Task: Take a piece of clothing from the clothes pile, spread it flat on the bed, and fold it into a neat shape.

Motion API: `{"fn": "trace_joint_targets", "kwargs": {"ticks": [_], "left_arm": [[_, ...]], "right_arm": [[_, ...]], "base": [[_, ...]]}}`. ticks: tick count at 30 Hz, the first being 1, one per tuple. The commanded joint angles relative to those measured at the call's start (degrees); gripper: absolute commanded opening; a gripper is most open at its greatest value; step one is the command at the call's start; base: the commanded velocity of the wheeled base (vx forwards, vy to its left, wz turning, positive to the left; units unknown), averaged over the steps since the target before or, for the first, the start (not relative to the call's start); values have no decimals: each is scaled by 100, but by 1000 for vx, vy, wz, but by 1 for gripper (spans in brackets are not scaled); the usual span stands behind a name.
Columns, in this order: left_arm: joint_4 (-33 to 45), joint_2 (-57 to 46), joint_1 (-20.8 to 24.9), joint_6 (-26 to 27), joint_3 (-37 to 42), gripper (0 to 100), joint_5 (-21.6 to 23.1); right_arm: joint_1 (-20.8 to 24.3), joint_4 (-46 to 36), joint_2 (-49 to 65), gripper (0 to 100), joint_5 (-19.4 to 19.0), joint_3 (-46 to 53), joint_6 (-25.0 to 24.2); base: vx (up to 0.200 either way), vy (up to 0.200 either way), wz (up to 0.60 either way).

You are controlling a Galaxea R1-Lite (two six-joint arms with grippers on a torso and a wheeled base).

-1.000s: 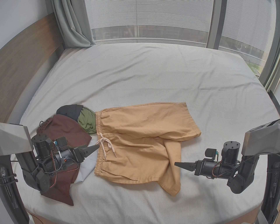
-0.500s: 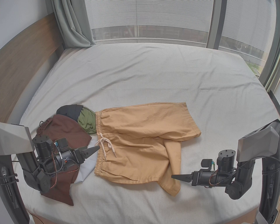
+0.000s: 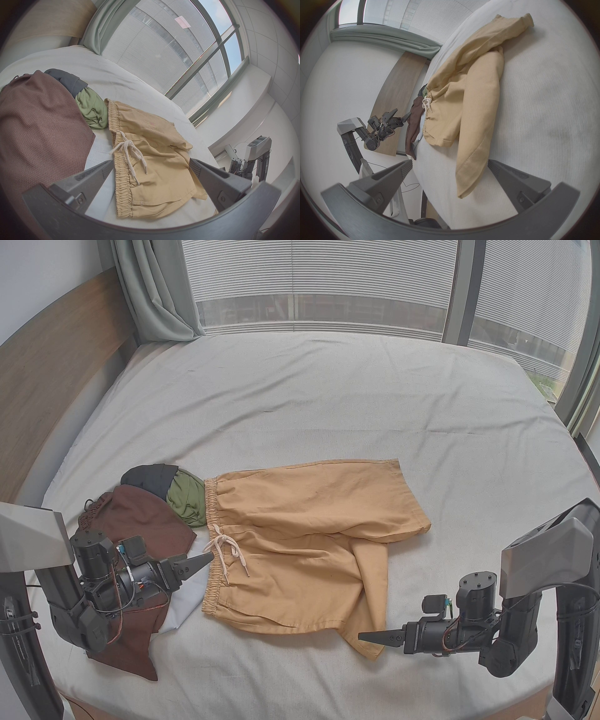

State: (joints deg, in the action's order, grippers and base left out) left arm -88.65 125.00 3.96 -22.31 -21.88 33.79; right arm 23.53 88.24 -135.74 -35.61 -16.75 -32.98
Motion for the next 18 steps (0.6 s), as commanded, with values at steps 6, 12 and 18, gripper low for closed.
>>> {"fn": "trace_joint_targets", "kwargs": {"ticks": [6, 12, 18], "left_arm": [[-3, 15, 8, -2, 0, 100, 5], [-3, 33, 8, -2, 0, 100, 5], [-3, 68, 17, 16, 0, 100, 5]], "right_arm": [[249, 9, 417, 100, -51, 128, -447], [231, 9, 760, 100, -60, 40, -745], [29, 18, 839, 100, 1, -338, -772]], "base": [[0, 0, 0], [0, 0, 0], [0, 0, 0]]}}
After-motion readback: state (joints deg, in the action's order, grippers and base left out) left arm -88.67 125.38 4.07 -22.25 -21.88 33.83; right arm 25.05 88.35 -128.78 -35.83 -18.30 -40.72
